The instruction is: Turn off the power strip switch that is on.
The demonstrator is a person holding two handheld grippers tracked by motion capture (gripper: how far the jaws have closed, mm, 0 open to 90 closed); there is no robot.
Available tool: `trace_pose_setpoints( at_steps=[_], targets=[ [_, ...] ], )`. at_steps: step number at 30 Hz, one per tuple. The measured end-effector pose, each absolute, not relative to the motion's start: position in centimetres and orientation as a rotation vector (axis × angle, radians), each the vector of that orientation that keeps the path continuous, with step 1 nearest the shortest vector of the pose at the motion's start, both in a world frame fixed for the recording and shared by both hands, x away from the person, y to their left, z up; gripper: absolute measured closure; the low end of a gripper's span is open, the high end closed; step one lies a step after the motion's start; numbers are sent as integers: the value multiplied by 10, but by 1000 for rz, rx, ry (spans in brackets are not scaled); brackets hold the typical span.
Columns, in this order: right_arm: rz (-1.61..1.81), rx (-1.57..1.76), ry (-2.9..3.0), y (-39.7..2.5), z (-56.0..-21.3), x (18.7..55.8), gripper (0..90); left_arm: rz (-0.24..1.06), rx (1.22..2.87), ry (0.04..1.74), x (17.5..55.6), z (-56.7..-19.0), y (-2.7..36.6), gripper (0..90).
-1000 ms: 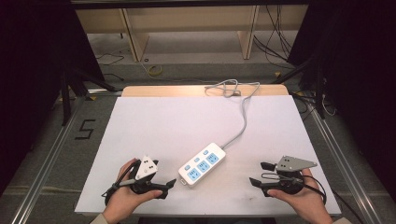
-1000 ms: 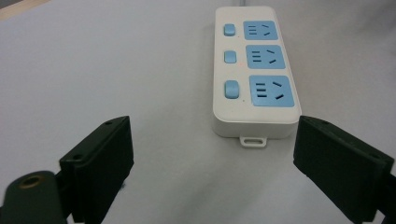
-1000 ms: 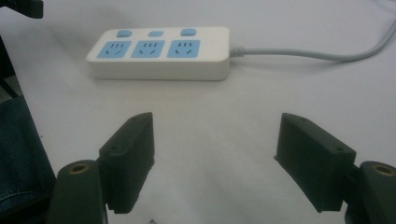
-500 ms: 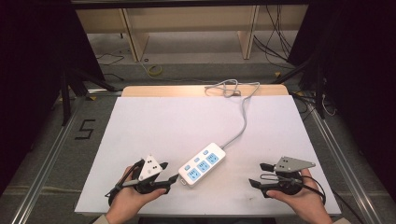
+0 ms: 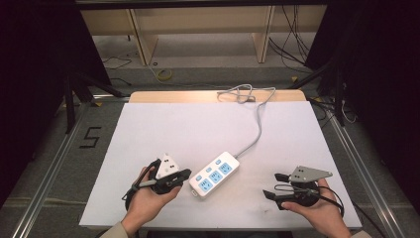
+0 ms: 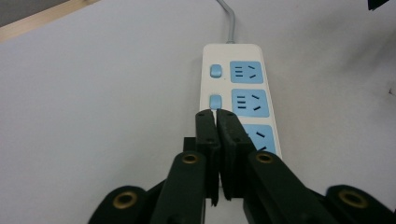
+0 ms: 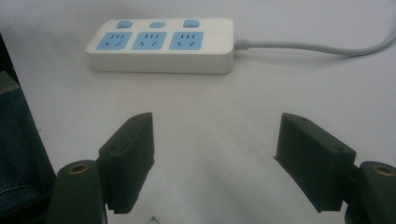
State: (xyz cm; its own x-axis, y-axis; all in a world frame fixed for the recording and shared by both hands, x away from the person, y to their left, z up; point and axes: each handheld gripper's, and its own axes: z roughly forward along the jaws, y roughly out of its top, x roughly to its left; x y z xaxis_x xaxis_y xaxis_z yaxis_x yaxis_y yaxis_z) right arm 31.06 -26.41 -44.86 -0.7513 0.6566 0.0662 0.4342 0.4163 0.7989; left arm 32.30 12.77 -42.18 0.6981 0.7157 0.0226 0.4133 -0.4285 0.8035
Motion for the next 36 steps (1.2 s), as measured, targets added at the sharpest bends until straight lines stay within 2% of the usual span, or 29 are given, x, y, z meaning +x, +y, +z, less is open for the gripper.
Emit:
trace_pose_setpoints(
  at_steps=[12, 36],
  targets=[
    [1242, 951, 2423, -263, -450, 312, 283, 441, 2183, 858, 341, -423, 109, 896],
    [1224, 962, 2431, -261, -451, 313, 284, 378, 2256, 853, 360, -420, 79, 896]
  ],
)
